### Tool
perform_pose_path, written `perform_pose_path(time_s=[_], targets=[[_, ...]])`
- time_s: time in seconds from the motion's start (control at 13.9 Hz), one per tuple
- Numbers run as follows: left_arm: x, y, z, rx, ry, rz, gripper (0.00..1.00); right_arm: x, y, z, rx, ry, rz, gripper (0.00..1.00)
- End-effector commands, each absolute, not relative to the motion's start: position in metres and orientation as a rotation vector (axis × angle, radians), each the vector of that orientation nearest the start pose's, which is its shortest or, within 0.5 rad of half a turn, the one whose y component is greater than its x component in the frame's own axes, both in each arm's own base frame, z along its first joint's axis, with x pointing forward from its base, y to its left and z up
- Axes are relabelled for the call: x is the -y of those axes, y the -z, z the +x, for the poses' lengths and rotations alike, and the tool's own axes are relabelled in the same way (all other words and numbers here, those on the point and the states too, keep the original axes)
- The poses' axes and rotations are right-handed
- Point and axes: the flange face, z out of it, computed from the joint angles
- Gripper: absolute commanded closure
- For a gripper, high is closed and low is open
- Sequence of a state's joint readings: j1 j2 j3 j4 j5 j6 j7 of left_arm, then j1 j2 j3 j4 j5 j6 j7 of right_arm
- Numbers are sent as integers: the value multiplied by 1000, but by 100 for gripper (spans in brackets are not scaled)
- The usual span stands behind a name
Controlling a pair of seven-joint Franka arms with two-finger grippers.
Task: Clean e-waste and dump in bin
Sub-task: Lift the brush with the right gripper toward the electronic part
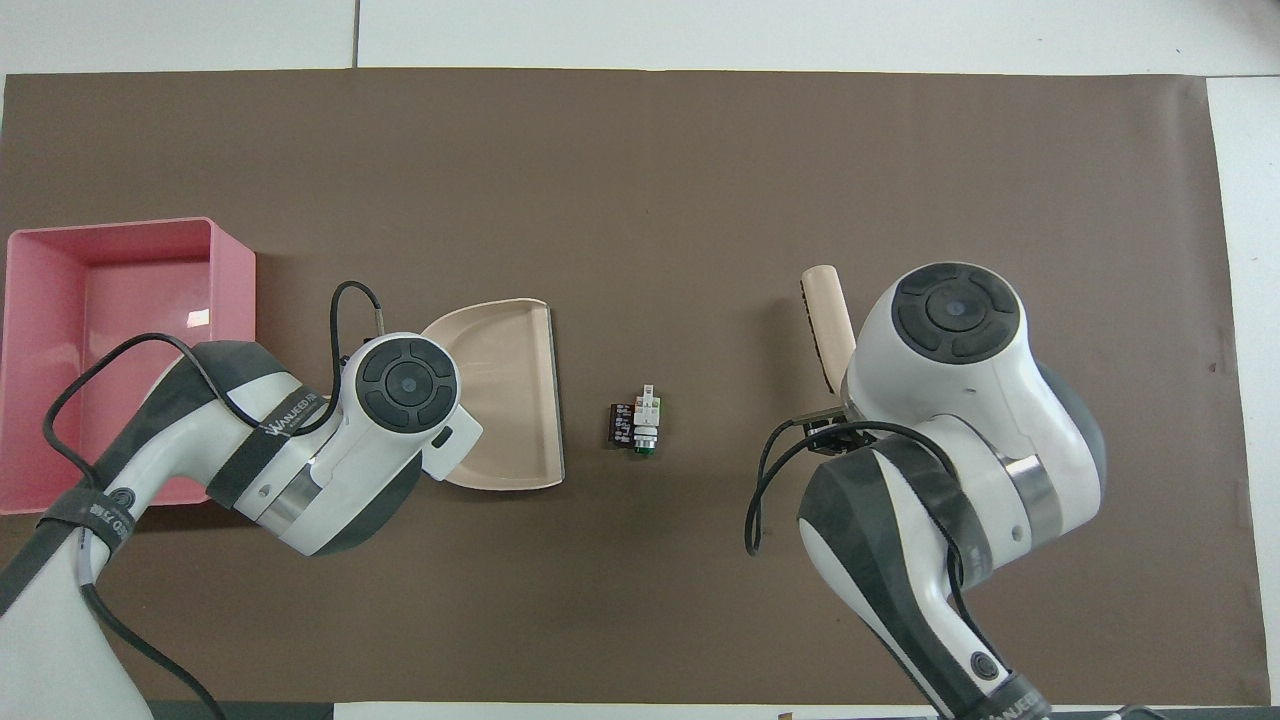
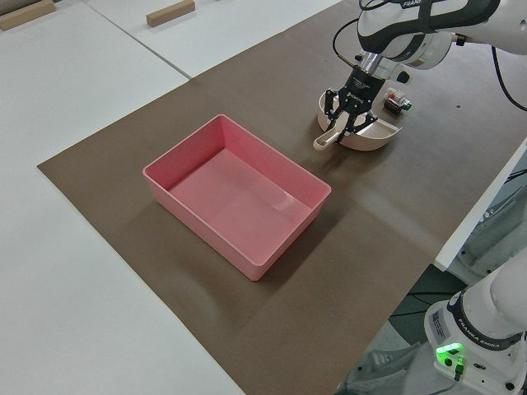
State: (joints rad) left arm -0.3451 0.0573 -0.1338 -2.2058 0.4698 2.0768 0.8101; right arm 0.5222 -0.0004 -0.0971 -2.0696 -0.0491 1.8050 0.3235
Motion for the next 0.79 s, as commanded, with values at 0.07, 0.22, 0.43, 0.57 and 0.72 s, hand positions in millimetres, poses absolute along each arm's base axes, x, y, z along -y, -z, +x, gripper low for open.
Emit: perform_pose_path(time_s=[0.07,0.22,0.43,0.57,0.72], targets=[[215,-370,484,-1966,-391,-1920,100,-248,-410,458,191,-398,-3246,100],[219,-369,476,-1966,-455,-1904,100,-273,-395,446,257,-418,-3249,100],[244,-354,459,-1998,-541,-1803,100,-295,-381,434,331,-447,-3254,100],[257,-341,452,-1911,-533,-1845,100,-314,-367,423,361,-502,-3217,100],[265,-338,448,-1895,-525,-1838,100,-329,-358,417,418,-500,-3194,100]])
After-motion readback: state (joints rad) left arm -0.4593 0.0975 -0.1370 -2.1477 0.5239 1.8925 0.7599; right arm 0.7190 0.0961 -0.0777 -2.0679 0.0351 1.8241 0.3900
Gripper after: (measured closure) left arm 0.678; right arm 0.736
